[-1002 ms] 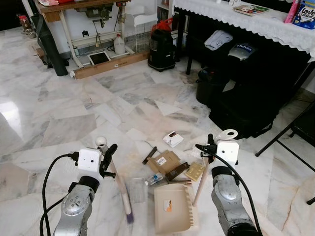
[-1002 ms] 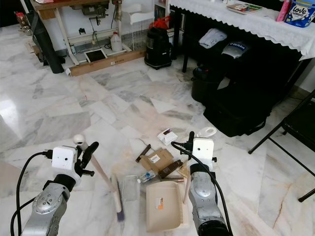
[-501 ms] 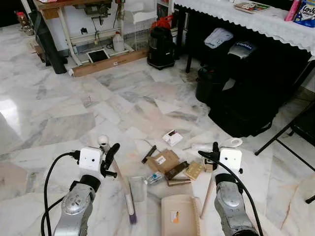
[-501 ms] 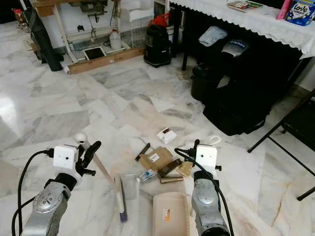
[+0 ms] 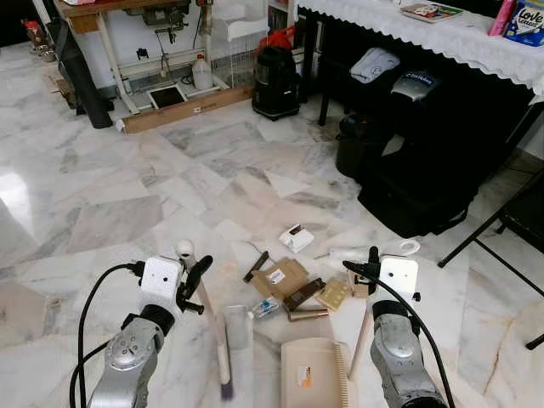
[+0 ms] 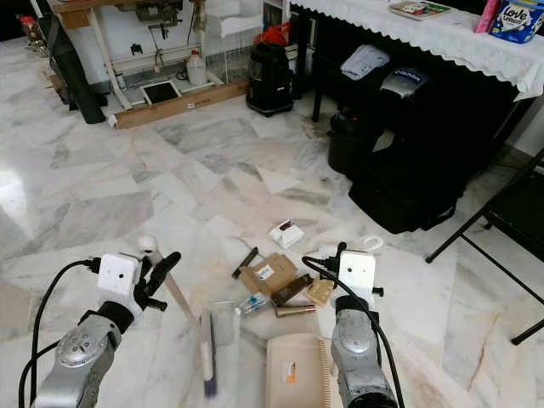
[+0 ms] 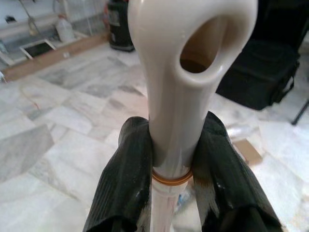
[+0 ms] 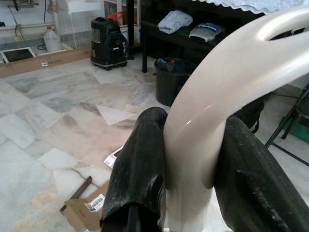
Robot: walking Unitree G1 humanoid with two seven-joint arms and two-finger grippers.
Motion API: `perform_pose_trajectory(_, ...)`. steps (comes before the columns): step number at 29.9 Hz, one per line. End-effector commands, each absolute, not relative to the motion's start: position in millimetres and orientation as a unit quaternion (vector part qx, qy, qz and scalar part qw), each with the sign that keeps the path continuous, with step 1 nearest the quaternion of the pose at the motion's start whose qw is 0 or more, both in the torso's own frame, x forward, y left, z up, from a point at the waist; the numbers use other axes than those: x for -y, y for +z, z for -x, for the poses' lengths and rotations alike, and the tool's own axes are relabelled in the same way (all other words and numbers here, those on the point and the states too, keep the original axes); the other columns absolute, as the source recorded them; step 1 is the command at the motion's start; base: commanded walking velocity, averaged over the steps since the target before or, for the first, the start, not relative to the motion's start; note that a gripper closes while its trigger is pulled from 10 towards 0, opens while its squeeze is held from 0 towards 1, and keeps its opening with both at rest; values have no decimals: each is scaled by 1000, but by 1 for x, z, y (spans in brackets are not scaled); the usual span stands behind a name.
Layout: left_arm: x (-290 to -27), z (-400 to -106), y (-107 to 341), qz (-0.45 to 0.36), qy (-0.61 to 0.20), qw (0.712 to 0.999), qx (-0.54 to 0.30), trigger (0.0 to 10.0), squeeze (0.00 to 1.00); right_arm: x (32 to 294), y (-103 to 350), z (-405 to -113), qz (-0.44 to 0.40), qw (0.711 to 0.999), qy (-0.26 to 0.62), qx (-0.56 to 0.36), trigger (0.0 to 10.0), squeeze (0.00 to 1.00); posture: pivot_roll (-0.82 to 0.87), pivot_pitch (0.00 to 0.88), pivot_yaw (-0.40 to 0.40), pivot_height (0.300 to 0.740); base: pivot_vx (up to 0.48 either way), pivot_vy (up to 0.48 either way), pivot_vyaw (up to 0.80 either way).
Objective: Sweep floor
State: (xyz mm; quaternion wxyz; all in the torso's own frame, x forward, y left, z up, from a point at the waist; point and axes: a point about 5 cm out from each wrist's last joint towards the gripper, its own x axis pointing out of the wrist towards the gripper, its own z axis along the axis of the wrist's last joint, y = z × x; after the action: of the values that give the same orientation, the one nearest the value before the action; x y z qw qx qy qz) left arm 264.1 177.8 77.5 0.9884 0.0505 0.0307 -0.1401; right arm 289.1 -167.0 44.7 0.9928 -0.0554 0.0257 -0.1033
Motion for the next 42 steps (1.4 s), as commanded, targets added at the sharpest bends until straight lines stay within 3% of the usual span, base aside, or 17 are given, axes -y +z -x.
perform_pose_trajectory(1, -177, -262, 71, -45, -155, 986, -52, 10000, 0, 167, 51, -295, 57, 993, -104, -16, 10000, 0, 162, 41, -2, 740, 0, 0, 0)
perform_pose_trajectory(12, -176, -256, 65, -45, -185, 979, -78, 10000, 0, 167, 53, -298, 57, 993, -104, -14, 10000, 0, 166, 43, -4, 740, 0, 0, 0)
perform_pose_trajectory(31, -192, -232, 89, -100, -374, 906, -173, 10000, 0, 166, 57, -305, 56, 993, -101, -8, 10000, 0, 175, 37, -6, 740, 0, 0, 0)
perform_pose_trajectory(42, -204, -241, 118, -92, -362, 917, -141, 10000, 0, 166, 58, -306, 56, 994, -98, -8, 10000, 0, 177, 36, -11, 740, 0, 0, 0)
